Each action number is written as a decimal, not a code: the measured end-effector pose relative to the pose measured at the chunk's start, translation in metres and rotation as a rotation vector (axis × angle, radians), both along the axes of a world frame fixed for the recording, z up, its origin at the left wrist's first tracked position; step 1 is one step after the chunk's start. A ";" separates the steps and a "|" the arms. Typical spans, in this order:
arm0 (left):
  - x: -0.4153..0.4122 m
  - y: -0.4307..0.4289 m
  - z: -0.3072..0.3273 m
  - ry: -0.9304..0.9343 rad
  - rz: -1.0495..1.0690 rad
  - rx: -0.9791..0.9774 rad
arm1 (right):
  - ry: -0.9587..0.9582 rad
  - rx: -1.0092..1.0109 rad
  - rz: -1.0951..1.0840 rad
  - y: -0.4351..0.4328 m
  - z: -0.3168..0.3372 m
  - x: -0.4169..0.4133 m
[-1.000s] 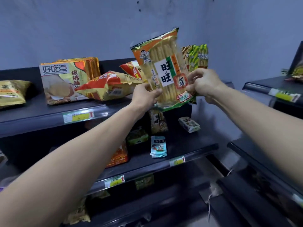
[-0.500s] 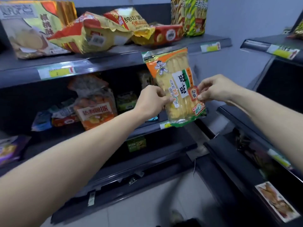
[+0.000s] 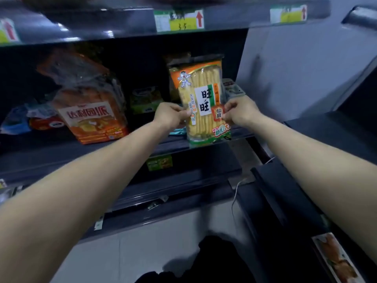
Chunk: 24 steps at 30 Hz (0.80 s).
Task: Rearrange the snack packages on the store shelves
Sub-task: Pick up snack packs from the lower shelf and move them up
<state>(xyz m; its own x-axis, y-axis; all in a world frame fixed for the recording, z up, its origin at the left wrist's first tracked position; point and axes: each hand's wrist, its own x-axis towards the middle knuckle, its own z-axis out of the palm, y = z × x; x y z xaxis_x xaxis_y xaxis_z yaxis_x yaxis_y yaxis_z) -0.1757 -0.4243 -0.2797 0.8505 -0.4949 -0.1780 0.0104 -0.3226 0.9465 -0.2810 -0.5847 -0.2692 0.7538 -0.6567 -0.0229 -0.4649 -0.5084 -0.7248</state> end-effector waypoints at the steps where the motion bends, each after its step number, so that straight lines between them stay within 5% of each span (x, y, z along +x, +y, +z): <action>1: 0.009 -0.011 -0.004 0.029 0.036 -0.030 | -0.011 0.001 0.002 -0.008 -0.005 0.010; 10: 0.082 -0.096 -0.024 0.183 0.135 -0.315 | -0.073 -0.055 0.022 -0.086 -0.035 0.106; 16: 0.127 -0.119 -0.043 0.099 0.154 -0.291 | 0.003 -0.206 0.108 -0.112 -0.051 0.171; 24: 0.152 -0.118 -0.063 0.049 0.204 -0.241 | -0.024 -0.126 0.234 -0.113 -0.077 0.206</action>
